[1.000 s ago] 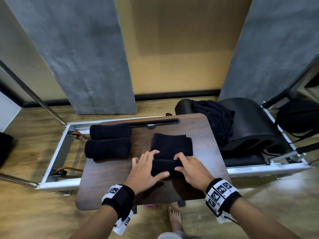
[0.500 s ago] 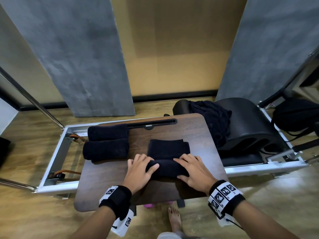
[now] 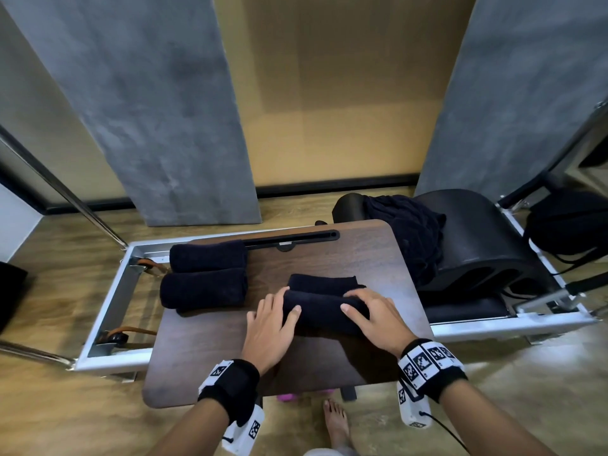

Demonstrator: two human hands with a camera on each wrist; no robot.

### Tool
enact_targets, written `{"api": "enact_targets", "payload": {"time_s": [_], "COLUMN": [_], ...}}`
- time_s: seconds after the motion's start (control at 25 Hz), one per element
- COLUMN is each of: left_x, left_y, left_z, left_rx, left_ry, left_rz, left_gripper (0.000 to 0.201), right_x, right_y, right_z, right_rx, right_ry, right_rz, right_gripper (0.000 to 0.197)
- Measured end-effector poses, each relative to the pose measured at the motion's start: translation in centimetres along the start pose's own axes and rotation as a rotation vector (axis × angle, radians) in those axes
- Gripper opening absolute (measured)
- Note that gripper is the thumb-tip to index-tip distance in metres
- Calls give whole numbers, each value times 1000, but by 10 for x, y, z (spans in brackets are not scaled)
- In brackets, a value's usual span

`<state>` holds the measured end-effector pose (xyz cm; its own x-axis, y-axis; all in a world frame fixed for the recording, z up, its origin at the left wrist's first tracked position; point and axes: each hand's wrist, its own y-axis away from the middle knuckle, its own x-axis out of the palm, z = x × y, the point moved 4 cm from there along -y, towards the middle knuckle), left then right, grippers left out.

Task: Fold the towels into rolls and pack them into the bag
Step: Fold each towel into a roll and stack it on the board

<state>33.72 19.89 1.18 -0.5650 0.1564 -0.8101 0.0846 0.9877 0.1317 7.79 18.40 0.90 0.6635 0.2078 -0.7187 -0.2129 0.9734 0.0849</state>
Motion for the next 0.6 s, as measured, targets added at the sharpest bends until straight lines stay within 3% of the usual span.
{"api": "enact_targets", "payload": {"time_s": [0.2, 0.4, 0.52, 0.6], "left_x": [3, 8, 10, 11], "left_y": [-25, -44, -53, -58], "left_z": [-2, -2, -2, -3], "left_rx": [-161, -233, -252, -306], "left_ry": [65, 231, 326, 416], "left_rz": [12, -59, -107, -94], "left_gripper": [63, 64, 61, 71], "right_x": [-6, -7, -9, -8], "right_y": [-9, -11, -21, -28], "right_z": [-1, -9, -13, -14], "right_rx": [88, 36, 115, 178], "right_ry": [-99, -89, -121, -99], "right_rz": [-142, -130, -128, -74], "right_gripper": [45, 58, 71, 80]}}
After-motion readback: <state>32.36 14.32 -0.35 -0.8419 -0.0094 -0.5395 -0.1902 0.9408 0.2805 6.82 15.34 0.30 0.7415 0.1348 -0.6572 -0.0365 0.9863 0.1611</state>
